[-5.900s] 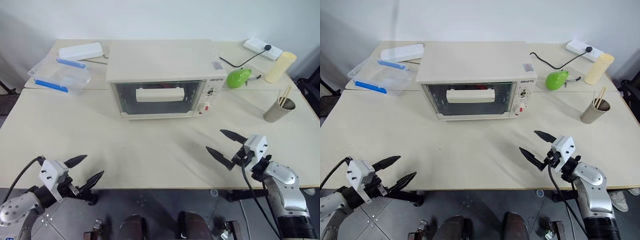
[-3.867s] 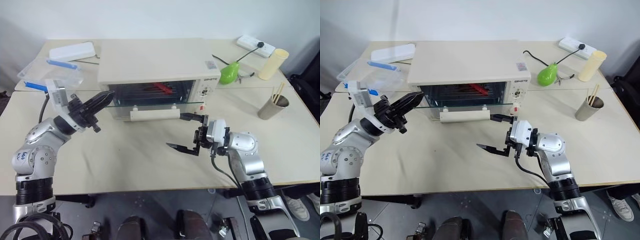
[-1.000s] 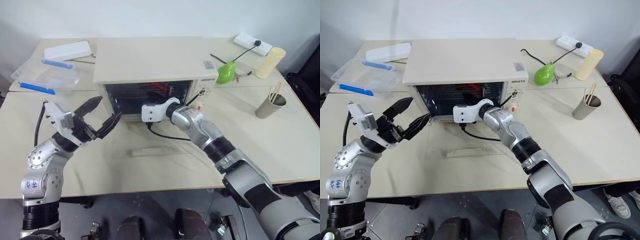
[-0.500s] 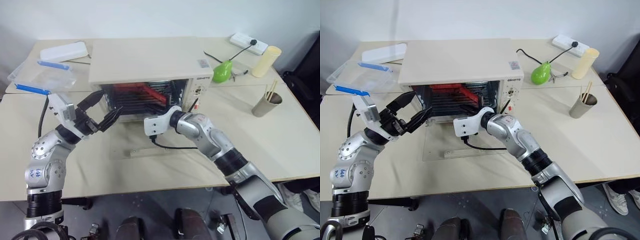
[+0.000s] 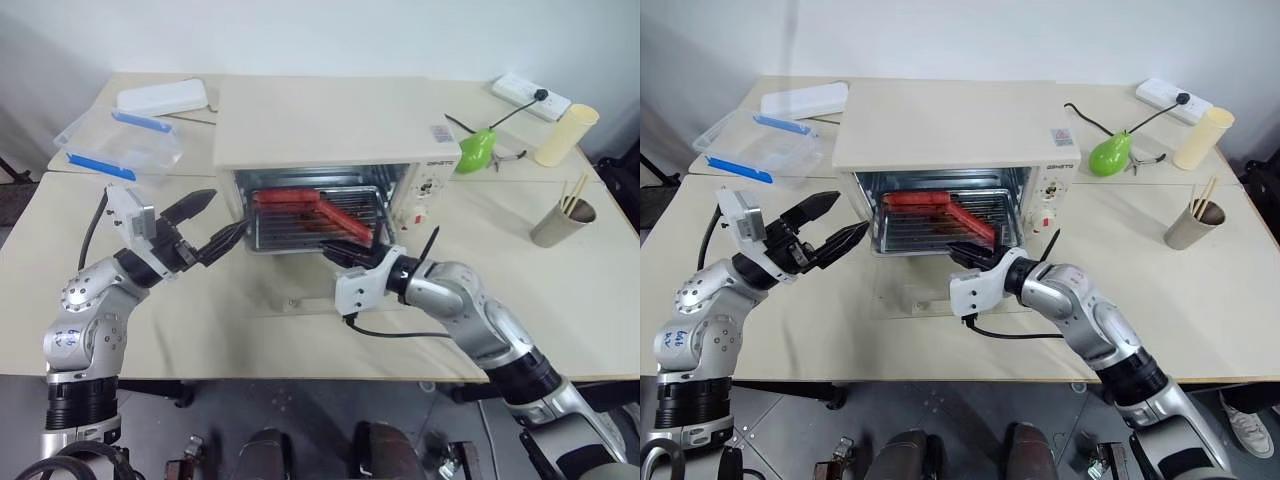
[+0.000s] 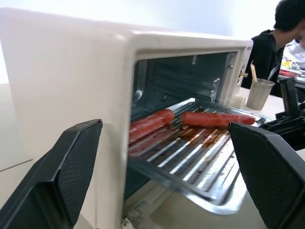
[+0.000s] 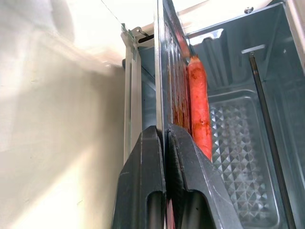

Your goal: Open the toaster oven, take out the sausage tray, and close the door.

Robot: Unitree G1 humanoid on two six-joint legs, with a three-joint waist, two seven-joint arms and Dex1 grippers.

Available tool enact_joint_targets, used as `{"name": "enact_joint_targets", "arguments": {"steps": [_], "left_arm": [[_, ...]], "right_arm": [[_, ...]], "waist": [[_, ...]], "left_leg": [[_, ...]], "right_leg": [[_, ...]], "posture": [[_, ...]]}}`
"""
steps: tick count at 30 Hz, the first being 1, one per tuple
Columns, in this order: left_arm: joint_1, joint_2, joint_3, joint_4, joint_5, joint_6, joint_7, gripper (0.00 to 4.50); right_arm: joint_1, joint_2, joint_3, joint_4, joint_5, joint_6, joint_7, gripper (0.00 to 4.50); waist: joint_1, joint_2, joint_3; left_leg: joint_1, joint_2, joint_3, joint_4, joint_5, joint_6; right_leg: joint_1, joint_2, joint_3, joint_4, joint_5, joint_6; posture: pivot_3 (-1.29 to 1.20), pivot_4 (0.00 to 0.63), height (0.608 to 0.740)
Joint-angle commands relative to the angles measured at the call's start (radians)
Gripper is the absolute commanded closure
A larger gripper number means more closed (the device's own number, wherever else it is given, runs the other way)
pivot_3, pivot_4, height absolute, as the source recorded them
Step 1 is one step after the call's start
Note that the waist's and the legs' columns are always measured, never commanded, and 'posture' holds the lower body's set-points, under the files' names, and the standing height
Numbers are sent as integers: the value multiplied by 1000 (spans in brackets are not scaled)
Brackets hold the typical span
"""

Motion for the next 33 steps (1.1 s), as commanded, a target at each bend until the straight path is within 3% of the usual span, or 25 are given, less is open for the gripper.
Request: {"name": "enact_joint_targets", "arguments": {"steps": [1, 16, 21, 33], "left_arm": [[-16, 19, 2, 10, -6, 5, -27, 0], [44, 123, 5, -41, -85, 142, -172, 0], [-25, 54, 7, -27, -96, 121, -110, 0], [-100, 23, 2, 96, -30, 41, -92, 0]], "right_arm": [[22, -19, -62, -84, 35, 12, 16, 4491], [-25, 30, -39, -49, 6, 7, 10, 4491], [-20, 23, -39, -30, 16, -27, 15, 4491], [75, -56, -98, -102, 47, -60, 28, 4491]], "waist": [[1, 0, 0], [-4, 0, 0], [-2, 0, 0], [-2, 0, 0]], "left_leg": [[0, 0, 0, 0, 0, 0], [0, 1, 1, 0, 0, 0], [0, 1, 1, 4, 0, 0], [0, 1, 1, 6, 0, 0]], "right_leg": [[0, 0, 0, 0, 0, 0], [0, 0, 0, 0, 0, 0], [1, 0, 0, 0, 0, 0], [2, 1, 0, 1, 0, 0]], "posture": [[0, 150, 740], [0, 150, 740], [0, 150, 740], [0, 150, 740]]}}
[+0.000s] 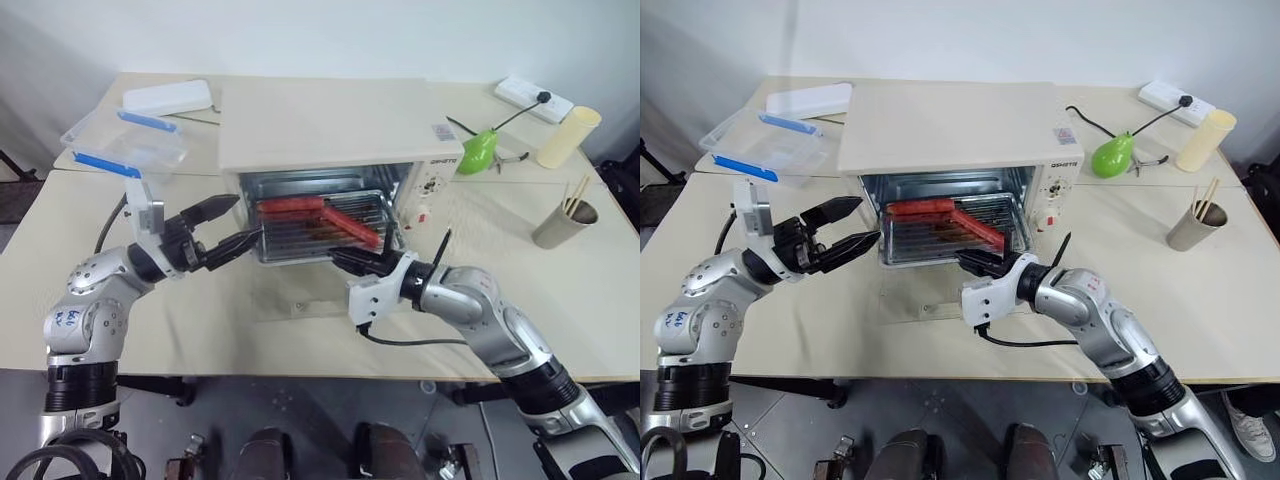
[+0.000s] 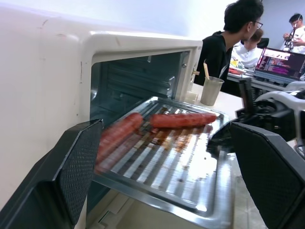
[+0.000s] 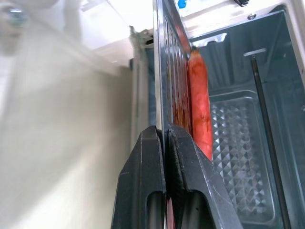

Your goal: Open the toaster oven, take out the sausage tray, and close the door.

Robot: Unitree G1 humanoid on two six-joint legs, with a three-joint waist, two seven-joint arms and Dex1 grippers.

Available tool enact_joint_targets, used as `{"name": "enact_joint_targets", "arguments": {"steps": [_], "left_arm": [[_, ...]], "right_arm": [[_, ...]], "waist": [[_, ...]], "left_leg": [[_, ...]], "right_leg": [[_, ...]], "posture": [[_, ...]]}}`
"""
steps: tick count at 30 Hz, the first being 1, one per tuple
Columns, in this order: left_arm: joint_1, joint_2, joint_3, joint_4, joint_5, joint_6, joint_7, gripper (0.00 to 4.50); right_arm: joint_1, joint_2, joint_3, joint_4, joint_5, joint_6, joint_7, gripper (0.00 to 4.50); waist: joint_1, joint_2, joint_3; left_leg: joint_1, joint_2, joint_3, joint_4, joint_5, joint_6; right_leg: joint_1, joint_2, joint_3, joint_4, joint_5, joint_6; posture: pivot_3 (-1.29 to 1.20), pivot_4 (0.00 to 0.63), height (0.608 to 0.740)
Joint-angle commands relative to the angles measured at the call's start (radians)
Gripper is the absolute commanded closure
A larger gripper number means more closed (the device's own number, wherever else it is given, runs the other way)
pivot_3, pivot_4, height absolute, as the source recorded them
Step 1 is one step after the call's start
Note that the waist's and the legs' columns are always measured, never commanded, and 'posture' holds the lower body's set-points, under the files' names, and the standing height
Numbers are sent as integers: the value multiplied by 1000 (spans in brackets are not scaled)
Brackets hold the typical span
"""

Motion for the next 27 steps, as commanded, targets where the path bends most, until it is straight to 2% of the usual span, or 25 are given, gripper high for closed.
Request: {"name": "enact_joint_targets", "arguments": {"steps": [1, 4, 10, 15, 19, 24, 27], "left_arm": [[-21, -6, 41, 22, 1, -14, 43, 0], [-37, -25, 64, 37, -43, 38, 87, 0], [-24, 9, 81, 8, -136, 200, 78, 0], [7, 126, 156, -26, -350, 571, 141, 0], [13, 218, 176, -23, -487, 890, 256, 0], [-6, 166, 217, -42, -626, 1000, 376, 0], [-4, 70, 218, -59, -719, 1014, 522, 0]], "right_arm": [[25, -20, -57, -80, 33, -1, -4, 4491], [78, -38, -74, -119, 43, 0, 7, 4491], [133, -76, -110, -159, 53, -20, 1, 4491], [111, -89, -116, -160, 55, -90, -14, 4491], [99, -91, -112, -154, 60, -108, -3, 4491], [79, -83, -102, -134, 56, -122, 4, 4491], [49, -75, -80, -112, 69, -128, 25, 4491]], "waist": [[-2, 0, 0], [1, 0, 0], [-1, 0, 0], [-4, 0, 0], [-3, 0, 0], [-2, 0, 0], [-4, 0, 0]], "left_leg": [[0, 0, 0, 0, 0, 0], [0, 0, 0, 2, 0, 0], [0, 0, 0, 2, 0, 0], [0, 1, 0, 2, 0, 0], [0, 1, -1, 1, 0, 0], [0, 1, -1, 1, 0, 0], [0, 1, -1, 1, 0, 0]], "right_leg": [[0, 0, 0, 0, 0, 0], [0, 0, 1, 1, 0, 0], [0, 0, 1, 2, 0, 0], [0, 0, 2, 2, 0, 0], [-1, 0, 2, 2, 0, 0], [0, 0, 5, 2, 0, 0], [0, 0, 5, 2, 0, 0]], "posture": [[0, 150, 740], [0, 150, 740], [0, 150, 740], [0, 150, 740], [0, 150, 740], [0, 150, 740], [0, 150, 740]]}}
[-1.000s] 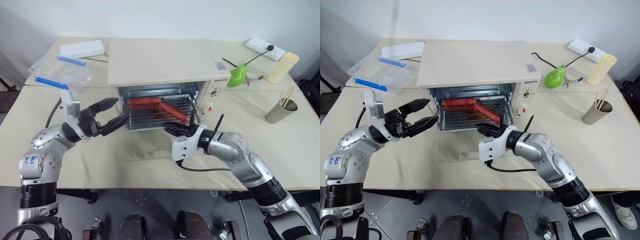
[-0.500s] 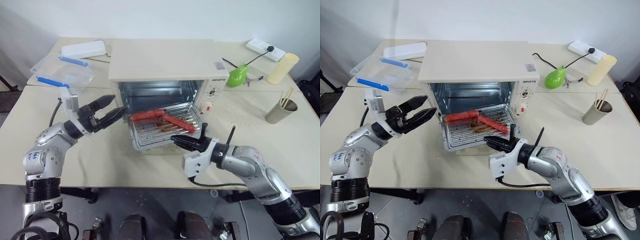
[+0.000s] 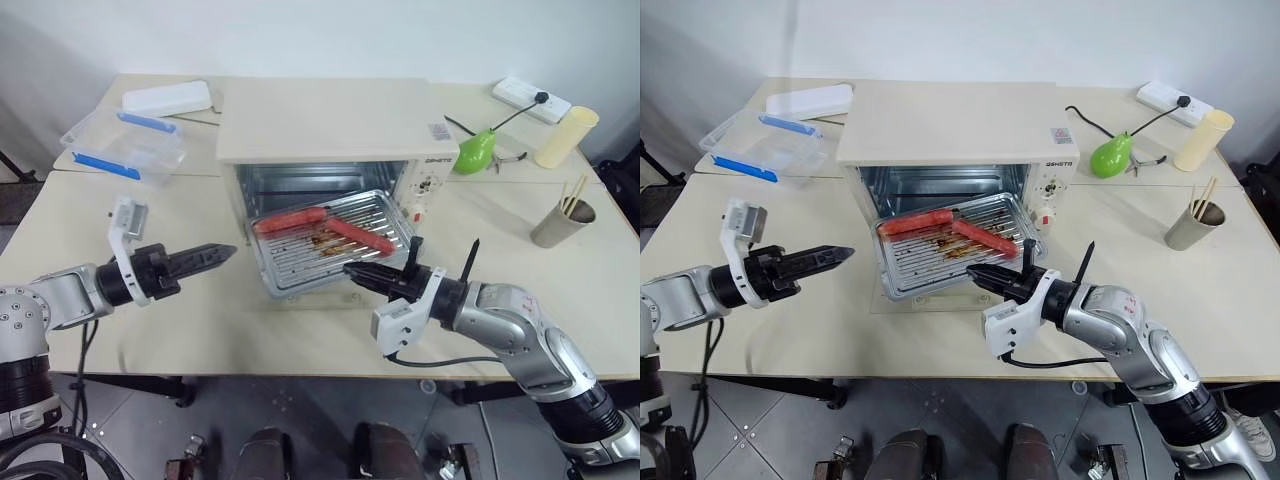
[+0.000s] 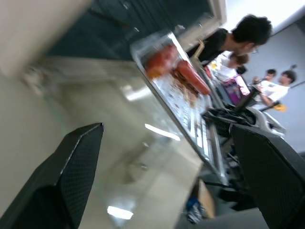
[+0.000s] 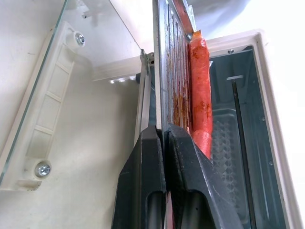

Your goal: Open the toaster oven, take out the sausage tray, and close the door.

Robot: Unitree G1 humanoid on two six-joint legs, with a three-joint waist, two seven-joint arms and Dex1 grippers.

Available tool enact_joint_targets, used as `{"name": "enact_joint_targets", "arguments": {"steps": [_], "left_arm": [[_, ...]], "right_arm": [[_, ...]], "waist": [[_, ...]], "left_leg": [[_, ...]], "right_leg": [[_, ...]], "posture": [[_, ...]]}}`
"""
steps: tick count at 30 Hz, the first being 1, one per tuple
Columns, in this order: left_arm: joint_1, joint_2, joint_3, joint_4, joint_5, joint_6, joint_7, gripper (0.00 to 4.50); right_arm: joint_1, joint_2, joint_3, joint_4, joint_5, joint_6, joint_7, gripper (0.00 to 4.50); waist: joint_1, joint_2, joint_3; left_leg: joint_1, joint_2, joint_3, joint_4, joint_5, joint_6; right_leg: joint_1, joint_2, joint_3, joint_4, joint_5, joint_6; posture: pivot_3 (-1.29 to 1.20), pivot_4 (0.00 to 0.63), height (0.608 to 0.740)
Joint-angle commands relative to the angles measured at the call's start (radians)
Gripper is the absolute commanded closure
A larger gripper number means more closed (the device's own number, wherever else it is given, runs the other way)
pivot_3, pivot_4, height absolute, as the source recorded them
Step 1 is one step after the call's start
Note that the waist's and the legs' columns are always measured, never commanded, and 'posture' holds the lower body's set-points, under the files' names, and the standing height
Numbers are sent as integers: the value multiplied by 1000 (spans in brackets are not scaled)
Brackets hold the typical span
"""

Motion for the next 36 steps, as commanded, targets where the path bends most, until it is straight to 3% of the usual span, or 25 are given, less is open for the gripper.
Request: {"name": "enact_joint_targets", "arguments": {"steps": [1, 3, 6, 13, 19, 25, 30, 36], "left_arm": [[4, -87, 29, -52, -135, 6, 155, 0], [29, -165, 30, -52, -244, -33, 306, 0], [67, -205, -6, -77, -384, -84, 459, 578], [153, -183, -120, -132, -669, -252, 709, 2764], [199, -281, -132, -144, -694, -321, 841, 4495], [197, -337, -99, -140, -694, -254, 731, 4495], [226, -379, -59, -117, -694, -225, 778, 4500], [300, -296, -3, -97, -694, -164, 709, 4500]], "right_arm": [[-40, 8, 8, -2, 30, -19, 13, 4491], [-54, 17, 17, -1, 36, -13, 19, 4491], [-57, 20, 21, -1, 44, -8, 29, 4500], [-64, 19, 21, 6, 60, -5, 49, 4500], [-58, 26, 21, 9, 99, 11, 69, 4500], [-62, 32, 5, 14, 136, 25, 87, 4500], [-53, 28, -44, 26, 288, 37, 115, 2984], [6, -1, -102, 21, 570, 107, 227, 982]], "waist": [[-2, 0, 0], [-2, 0, 0], [-2, -1, 0], [-1, -1, 0], [2, -1, 0], [1, 0, 0], [3, -1, 0], [2, -1, 0]], "left_leg": [[1, 0, 0, 0, 0, 0], [1, 0, 0, 0, 0, 0], [2, 1, 0, -1, 0, 0], [2, 1, 0, 0, 0, 0], [2, -1, -1, 0, 0, 0], [4, -1, 0, 0, 0, 0], [6, -1, -2, 0, 0, 0], [7, -1, -2, 0, 0, 0]], "right_leg": [[0, 0, 1, 0, 0, 0], [0, 0, 1, 0, 0, 0], [0, 0, 3, 1, 0, 0], [1, 0, 6, 0, 0, 0], [3, 0, 7, -2, 0, 0], [5, 2, 6, -4, 0, 0], [10, 2, 6, -7, 0, 0], [10, 2, 6, -7, 0, 0]], "posture": [[0, 150, 740], [0, 150, 740], [0, 150, 740], [0, 150, 740], [0, 150, 740], [0, 150, 740], [0, 150, 740], [0, 150, 740]]}}
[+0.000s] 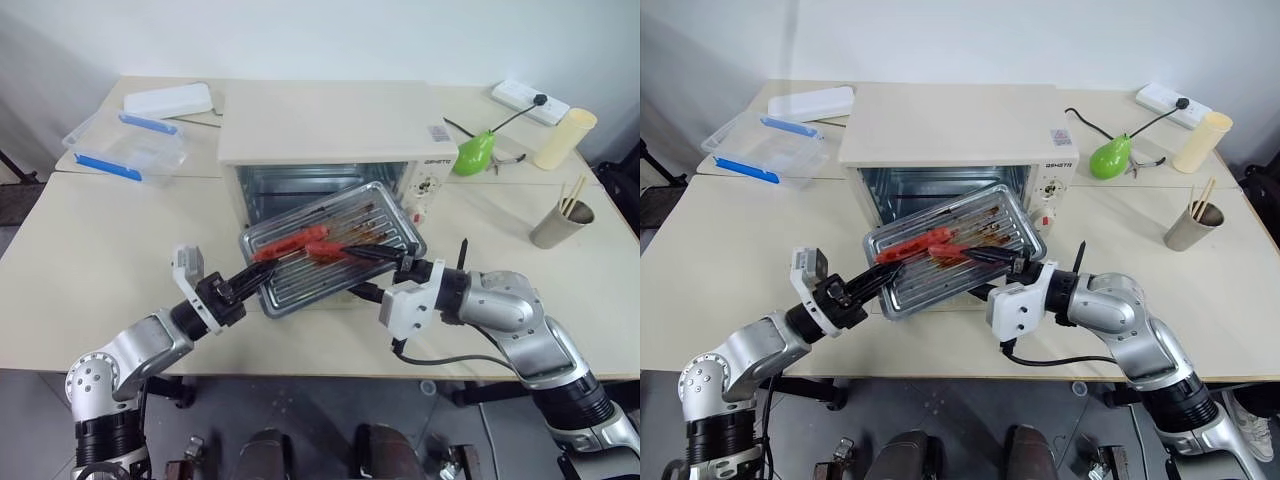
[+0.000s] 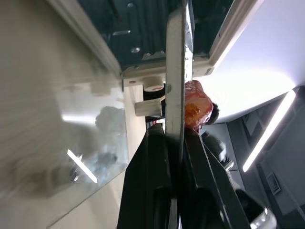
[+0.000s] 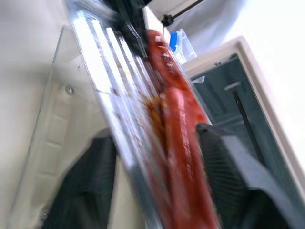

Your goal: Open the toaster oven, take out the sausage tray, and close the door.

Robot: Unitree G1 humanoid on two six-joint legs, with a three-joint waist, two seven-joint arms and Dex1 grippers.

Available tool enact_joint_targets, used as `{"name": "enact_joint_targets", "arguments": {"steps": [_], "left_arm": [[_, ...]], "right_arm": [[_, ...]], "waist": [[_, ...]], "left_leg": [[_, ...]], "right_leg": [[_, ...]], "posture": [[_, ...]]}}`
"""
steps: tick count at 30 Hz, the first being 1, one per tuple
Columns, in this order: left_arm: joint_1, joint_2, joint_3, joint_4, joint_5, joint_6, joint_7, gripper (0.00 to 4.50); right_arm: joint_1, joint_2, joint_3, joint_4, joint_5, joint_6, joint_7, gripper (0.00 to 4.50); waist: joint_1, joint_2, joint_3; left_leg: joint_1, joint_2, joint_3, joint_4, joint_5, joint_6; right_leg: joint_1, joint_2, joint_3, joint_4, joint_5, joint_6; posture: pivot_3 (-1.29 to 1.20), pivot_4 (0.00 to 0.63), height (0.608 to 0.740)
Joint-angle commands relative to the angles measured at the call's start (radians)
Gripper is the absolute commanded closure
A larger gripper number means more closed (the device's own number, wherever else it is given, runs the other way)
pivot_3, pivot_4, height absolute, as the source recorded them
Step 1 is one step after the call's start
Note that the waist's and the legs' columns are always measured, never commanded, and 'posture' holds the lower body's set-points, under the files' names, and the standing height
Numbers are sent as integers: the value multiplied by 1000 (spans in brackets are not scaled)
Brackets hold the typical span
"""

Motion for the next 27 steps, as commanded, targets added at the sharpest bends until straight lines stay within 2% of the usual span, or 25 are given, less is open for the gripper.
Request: {"name": "enact_joint_targets", "arguments": {"steps": [1, 2, 7, 10, 13, 17, 20, 24, 27], "left_arm": [[66, 77, 46, 5, -14, 52, -77, 4500], [93, 101, 59, 6, -14, 59, -96, 4500], [199, 173, 119, 15, -14, 70, -176, 4500], [355, 225, 206, -4, -14, 86, -293, 4500], [482, 219, 283, -31, -14, 61, -362, 4500], [568, 136, 344, -80, -14, -9, -358, 4500], [628, 1, 417, -142, -14, -95, -338, 4500], [653, -105, 445, -206, -14, -169, -306, 4500], [692, -260, 476, -262, -14, -264, -250, 4500]], "right_arm": [[31, -27, -78, -25, 207, 53, 71, 641], [41, -33, -96, -19, 244, 67, 85, 360], [81, -42, -166, -1, 391, 187, 128, 360], [113, -41, -253, 63, 516, 332, 125, 360], [123, -59, -274, 165, 523, 344, 194, 360], [106, -53, -284, 283, 521, 355, 244, 360], [91, -48, -271, 387, 481, 334, 264, 946], [63, -30, -271, 465, 452, 323, 253, 2341], [28, -15, -237, 587, 384, 305, 242, 3393]], "waist": [[0, 0, 0], [0, 0, 0], [1, 0, 0], [-1, 0, 0], [-3, 2, 1], [1, 2, 1], [-2, 3, 1], [-2, 3, 1], [-4, 3, 1]], "left_leg": [[0, 0, 0, 0, 0, 0], [0, 0, 0, -1, 0, 0], [0, 0, 0, -1, 0, 0], [0, 1, 0, -1, -1, 1], [0, 1, 2, -5, -2, 2], [0, 2, 2, -5, -2, 3], [0, 1, 2, -5, -2, 4], [0, 2, 3, -5, -2, 4], [1, 2, 3, -5, -2, 4]], "right_leg": [[0, 0, 0, 0, 0, 0], [0, 0, 0, 0, 0, 0], [0, 0, 0, -1, 0, -1], [0, -1, 1, -2, 0, -1], [0, -1, 3, -7, -1, -1], [0, -1, 6, -9, -1, -1], [1, -2, 9, -11, -1, -2], [2, -2, 9, -13, -1, -2], [3, -2, 9, -14, -1, -2]], "posture": [[0, 150, 740], [0, 150, 740], [0, 150, 740], [0, 150, 740], [0, 150, 740], [0, 150, 740], [0, 150, 740], [0, 150, 740], [0, 150, 740]]}}
